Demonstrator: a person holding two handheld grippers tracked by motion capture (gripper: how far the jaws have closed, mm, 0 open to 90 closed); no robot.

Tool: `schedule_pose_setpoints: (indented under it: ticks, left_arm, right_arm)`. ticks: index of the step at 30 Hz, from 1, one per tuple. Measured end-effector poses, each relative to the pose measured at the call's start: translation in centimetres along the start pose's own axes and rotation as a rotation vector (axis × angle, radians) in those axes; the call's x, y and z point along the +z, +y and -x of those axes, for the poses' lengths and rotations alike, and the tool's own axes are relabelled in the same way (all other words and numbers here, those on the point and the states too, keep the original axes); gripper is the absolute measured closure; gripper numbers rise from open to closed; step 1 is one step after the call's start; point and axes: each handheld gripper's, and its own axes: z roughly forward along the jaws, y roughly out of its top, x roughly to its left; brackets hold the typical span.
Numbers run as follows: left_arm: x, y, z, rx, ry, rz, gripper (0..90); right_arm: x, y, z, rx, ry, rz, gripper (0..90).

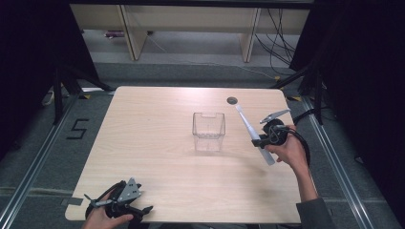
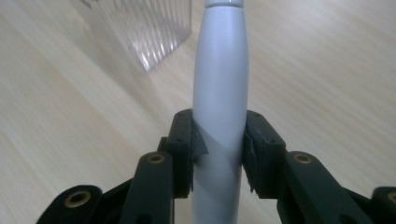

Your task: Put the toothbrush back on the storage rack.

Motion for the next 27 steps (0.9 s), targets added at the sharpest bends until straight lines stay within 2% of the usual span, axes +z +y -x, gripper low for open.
schedule_pose_setpoints:
  ticks: [2, 3, 4, 5, 6, 8, 9, 12, 13, 16, 17, 18, 19, 21, 24, 25, 26, 27]
  left_arm:
    - [0.0, 0.0, 0.0, -0.002, -0.002, 0.000, 15.6]
    - [0.0, 0.0, 0.0, 0.000, -0.005, -0.001, 15.6]
    - [0.0, 0.0, 0.0, -0.003, -0.005, 0.002, 15.6]
    - [0.0, 0.0, 0.0, -0.002, -0.005, 0.001, 15.5]
    - [0.0, 0.0, 0.0, -0.001, -0.005, -0.001, 15.6]
    - [0.0, 0.0, 0.1, -0.015, -0.003, 0.000, 15.6]
    - [0.0, 0.0, 0.1, -0.009, -0.004, 0.000, 15.6]
    - [0.0, 0.0, 0.1, -0.014, -0.004, 0.001, 15.6]
    - [0.0, 0.0, 0.1, -0.015, -0.004, 0.001, 15.6]
    - [0.0, 0.0, 0.0, -0.001, -0.004, -0.001, 15.6]
    - [0.0, 0.0, 0.0, 0.002, -0.005, 0.001, 15.6]
    - [0.0, 0.0, 0.0, 0.005, -0.006, -0.002, 15.6]
    - [0.0, 0.1, 0.0, 0.005, -0.006, -0.001, 15.6]
    - [0.0, 0.1, 0.0, 0.002, -0.004, -0.001, 15.6]
    - [0.0, 0.0, -0.1, -0.003, -0.004, 0.003, 15.6]
    - [-0.1, 0.0, -0.1, 0.005, -0.003, -0.001, 15.6]
    - [-0.1, 0.0, -0.1, 0.001, -0.003, 0.006, 15.6]
    - [-0.1, 0.1, -0.1, 0.000, -0.005, 0.007, 15.6]
  right_arm:
    - [0.0, 0.0, -0.2, 0.019, -0.005, 0.017, 67.1]
    - [-0.1, 0.2, -0.3, 0.032, -0.015, 0.049, 67.1]
    - [0.0, 0.2, -0.1, 0.007, -0.011, 0.064, 67.1]
    - [0.1, 0.3, -0.3, 0.022, 0.002, 0.094, 67.0]
    - [0.1, 0.4, -0.1, -0.006, 0.007, 0.124, 67.0]
    - [0.3, 0.7, -0.2, -0.009, 0.005, 0.144, 67.0]
    - [0.4, 0.8, -0.2, -0.020, -0.014, 0.155, 67.0]
    - [0.3, 1.1, -0.3, -0.002, 0.000, 0.156, 67.0]
    - [0.5, 1.3, -0.3, 0.019, -0.011, 0.168, 67.0]
    - [0.7, 1.4, 0.0, 0.008, -0.024, 0.182, 67.0]
    - [0.6, 1.6, -0.1, 0.030, -0.018, 0.176, 67.0]
    - [1.0, 1.6, -0.1, 0.028, -0.033, 0.221, 67.0]
    - [0.7, 1.7, 0.0, 0.016, -0.021, 0.197, 67.0]
    - [0.7, 1.9, -0.1, 0.015, -0.019, 0.199, 67.0]
    - [0.3, 2.7, -0.3, -0.001, -0.020, 0.229, 67.0]
    - [0.3, 2.9, -0.5, 0.015, -0.014, 0.240, 67.0]
    - [0.0, 3.2, -0.6, 0.016, -0.003, 0.230, 67.0]
    - [0.1, 3.3, -0.6, 0.004, -0.011, 0.247, 67.0]
